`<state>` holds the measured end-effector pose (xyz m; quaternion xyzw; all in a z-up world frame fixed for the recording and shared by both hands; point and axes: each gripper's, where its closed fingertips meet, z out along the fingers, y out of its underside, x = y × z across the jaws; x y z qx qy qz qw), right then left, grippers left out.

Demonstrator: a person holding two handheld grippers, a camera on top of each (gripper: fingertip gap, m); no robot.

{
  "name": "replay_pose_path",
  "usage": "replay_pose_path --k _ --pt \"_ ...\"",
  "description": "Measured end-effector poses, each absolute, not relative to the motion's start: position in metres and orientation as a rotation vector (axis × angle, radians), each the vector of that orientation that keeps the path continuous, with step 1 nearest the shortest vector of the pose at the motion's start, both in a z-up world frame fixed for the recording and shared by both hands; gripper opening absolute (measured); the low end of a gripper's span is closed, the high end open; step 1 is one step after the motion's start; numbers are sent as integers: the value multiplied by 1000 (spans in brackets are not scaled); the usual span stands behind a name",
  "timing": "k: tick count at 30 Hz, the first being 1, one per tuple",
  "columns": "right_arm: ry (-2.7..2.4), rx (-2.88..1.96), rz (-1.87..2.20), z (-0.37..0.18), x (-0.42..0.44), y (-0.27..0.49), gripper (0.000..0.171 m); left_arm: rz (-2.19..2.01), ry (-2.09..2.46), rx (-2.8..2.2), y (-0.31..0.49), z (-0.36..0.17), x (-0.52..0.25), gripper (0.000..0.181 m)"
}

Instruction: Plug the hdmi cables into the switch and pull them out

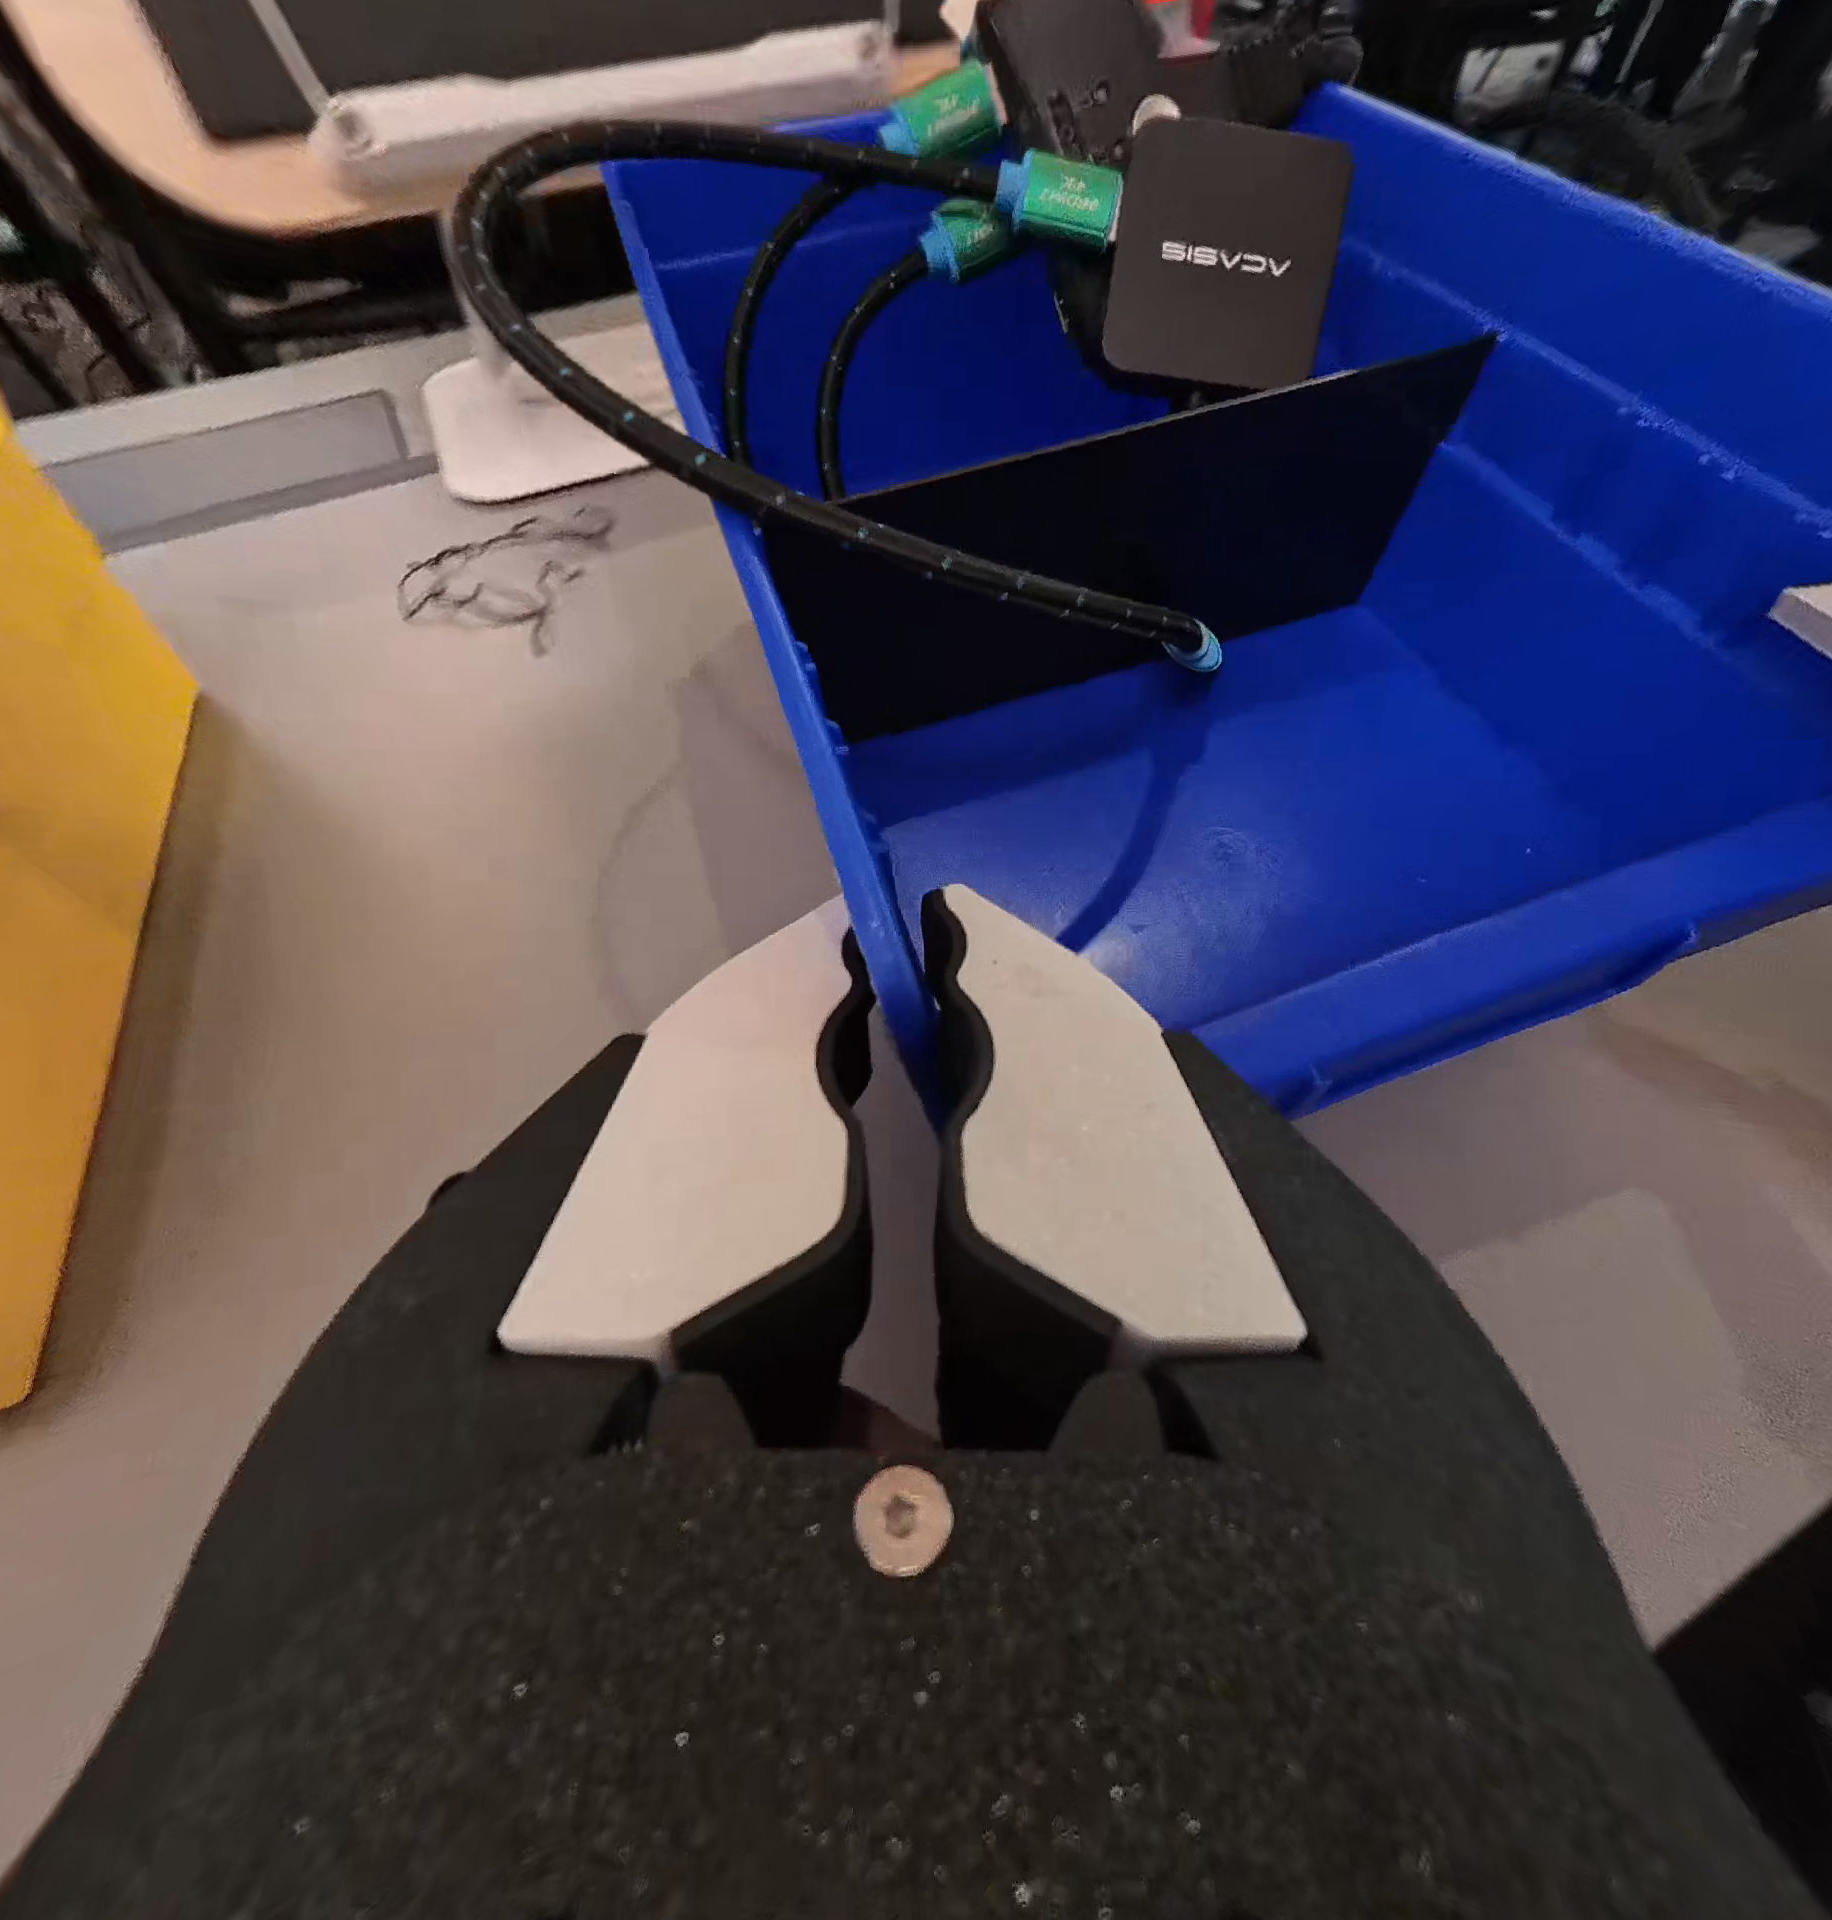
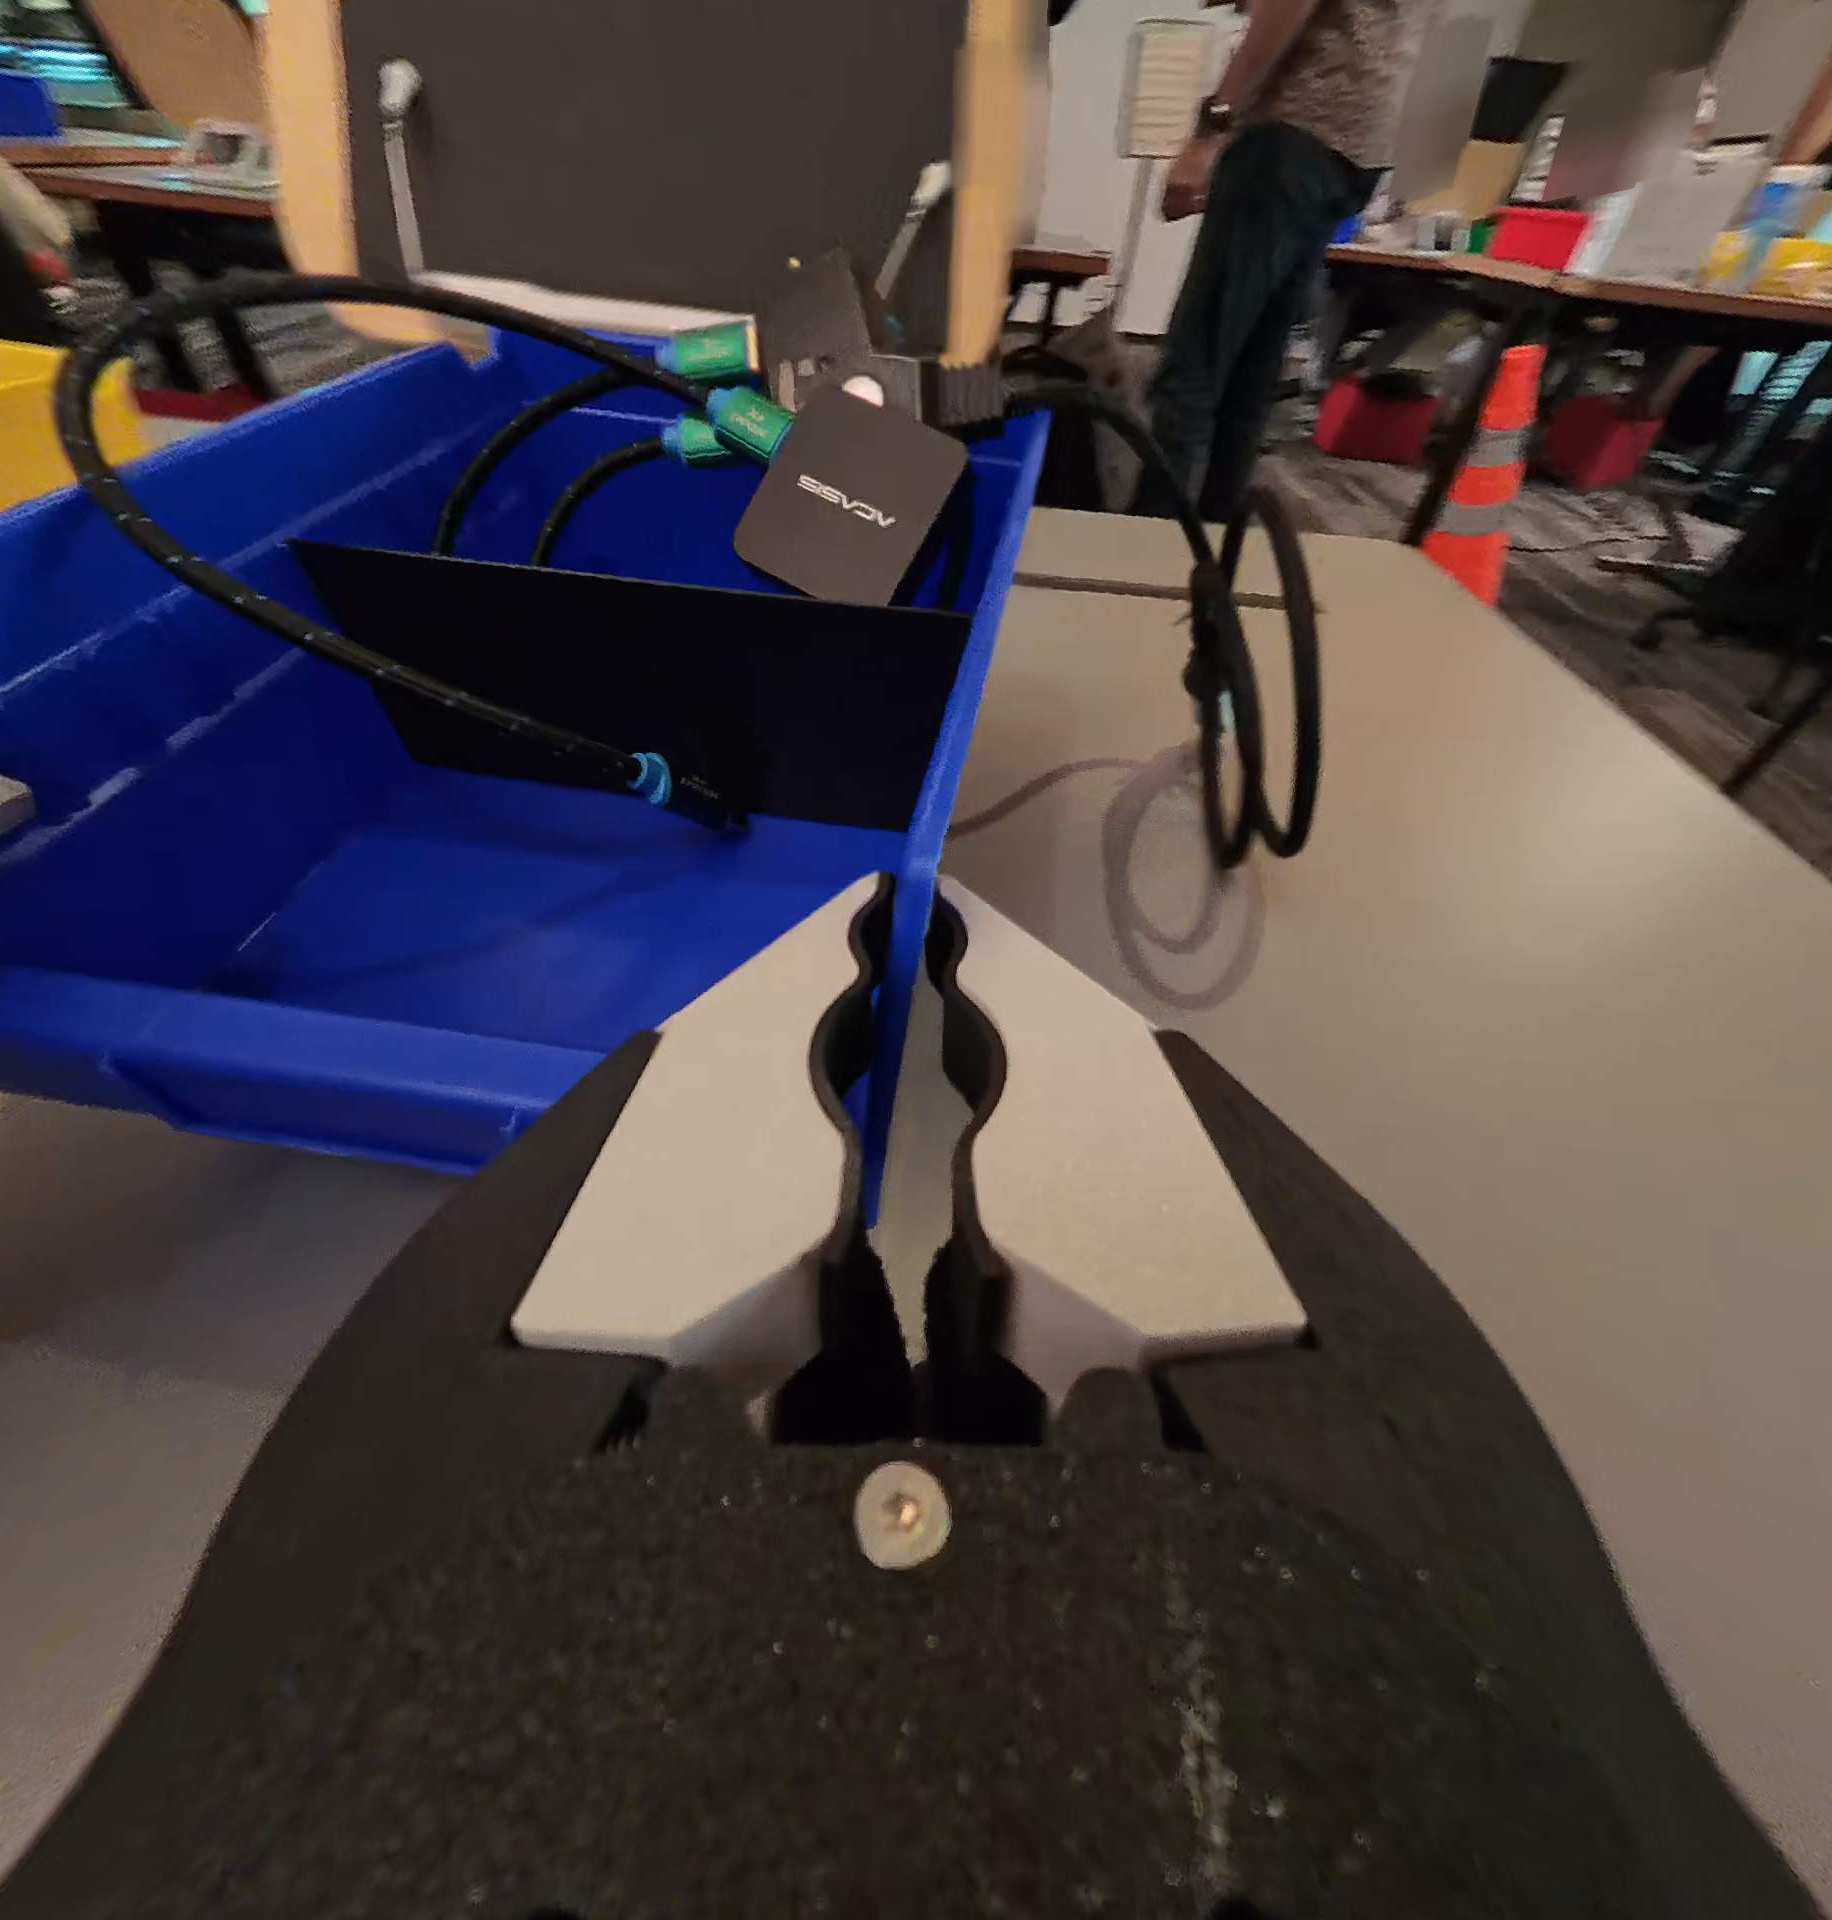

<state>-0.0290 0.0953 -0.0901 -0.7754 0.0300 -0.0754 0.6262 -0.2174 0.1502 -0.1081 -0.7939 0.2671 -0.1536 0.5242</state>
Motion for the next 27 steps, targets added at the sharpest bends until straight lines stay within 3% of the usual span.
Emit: replay_pose_path --k 8,11,13,16,22,24,27 --pt "-99 -1889 -67 -120 -80 144 6 -291 637 -1959 174 -131 -266 13" --pt "-84 -1901 35 -122 -80 149 8 -445 732 -1948 161 -127 -261 28" --pt "-124 -1871 124 -116 -82 147 23 -586 646 -1866 157 -99 -277 41" --pt "-160 -1807 221 -104 -80 133 33 -742 393 -1780 164 -50 -347 50" --pt "-251 -1598 184 -64 -74 108 37 -194 9 -1938 230 -61 -594 48" --pt "-338 -1520 240 -53 -93 96 37 -243 115 -2098 253 -90 -612 51" --pt "-609 -1438 486 -52 -159 60 37 -457 212 -2077 283 -97 -600 38"
